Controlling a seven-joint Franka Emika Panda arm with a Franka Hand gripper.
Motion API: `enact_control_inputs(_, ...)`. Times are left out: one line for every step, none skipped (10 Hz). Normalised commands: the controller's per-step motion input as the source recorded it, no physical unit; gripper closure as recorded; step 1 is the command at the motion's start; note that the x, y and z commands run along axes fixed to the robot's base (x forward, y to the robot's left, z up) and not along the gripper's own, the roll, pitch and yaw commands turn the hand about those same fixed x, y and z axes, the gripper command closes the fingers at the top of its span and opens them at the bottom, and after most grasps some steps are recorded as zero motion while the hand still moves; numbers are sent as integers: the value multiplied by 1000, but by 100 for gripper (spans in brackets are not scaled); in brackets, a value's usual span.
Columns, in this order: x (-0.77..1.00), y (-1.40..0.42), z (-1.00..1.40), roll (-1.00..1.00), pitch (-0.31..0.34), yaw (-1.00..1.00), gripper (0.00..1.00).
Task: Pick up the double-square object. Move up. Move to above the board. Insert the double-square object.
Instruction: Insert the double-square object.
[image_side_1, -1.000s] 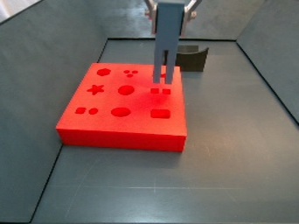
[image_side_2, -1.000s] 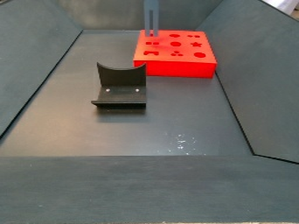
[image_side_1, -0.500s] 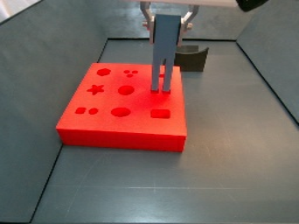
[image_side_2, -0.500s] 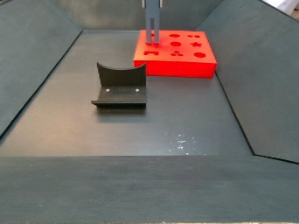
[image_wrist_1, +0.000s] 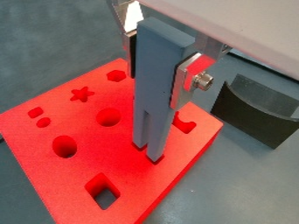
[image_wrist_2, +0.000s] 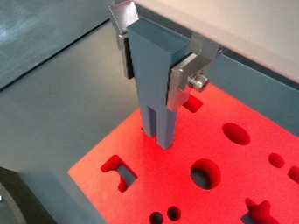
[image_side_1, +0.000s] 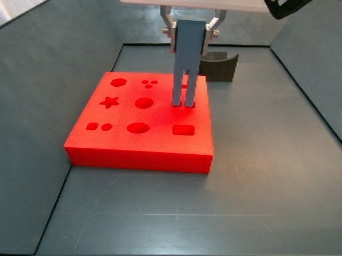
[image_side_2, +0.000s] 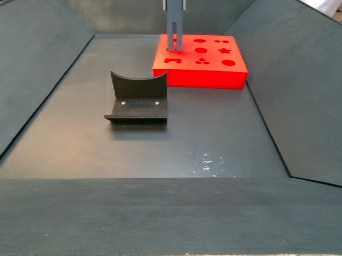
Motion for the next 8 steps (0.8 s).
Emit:
enact_control_inputs(120,0,-271,-10,-3,0,100)
enact_control_inputs(151,0,-286,-33,-20,0,100)
enact_control_inputs(146,0,-286,-30,-23,0,100)
enact_control_inputs(111,0,-286,-1,-6,0,100)
enact_control_inputs(60,0,-294,0,0,0,100)
enact_control_inputs(34,0,-326,0,0,0,100)
enact_control_inputs(0,0,-380,0,-31,0,100)
enact_control_inputs(0,9,-254,-110,-124,0,100)
